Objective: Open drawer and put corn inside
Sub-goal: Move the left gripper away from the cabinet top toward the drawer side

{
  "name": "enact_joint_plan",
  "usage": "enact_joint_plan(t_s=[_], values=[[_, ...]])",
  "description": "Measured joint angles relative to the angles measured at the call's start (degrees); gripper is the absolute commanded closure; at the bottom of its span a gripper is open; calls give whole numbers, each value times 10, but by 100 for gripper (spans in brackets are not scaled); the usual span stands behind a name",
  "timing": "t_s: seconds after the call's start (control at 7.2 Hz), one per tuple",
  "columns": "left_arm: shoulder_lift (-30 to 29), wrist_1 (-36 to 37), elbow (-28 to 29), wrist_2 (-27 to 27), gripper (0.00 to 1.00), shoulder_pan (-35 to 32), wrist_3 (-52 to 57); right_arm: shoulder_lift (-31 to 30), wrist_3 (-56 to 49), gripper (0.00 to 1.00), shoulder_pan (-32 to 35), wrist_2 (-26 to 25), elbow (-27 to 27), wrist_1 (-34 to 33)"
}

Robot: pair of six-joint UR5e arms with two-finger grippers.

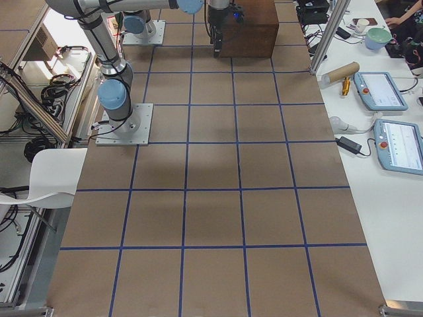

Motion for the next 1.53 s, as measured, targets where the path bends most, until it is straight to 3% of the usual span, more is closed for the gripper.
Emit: enact_joint_plan(t_s=[0.69, 1.53], values=[[0, 2, -1, 3, 0, 14, 47, 0, 1, 0, 0, 0, 0, 0], [-48, 19, 10, 5, 0, 241, 176, 0, 0, 0, 0, 0, 0, 0]])
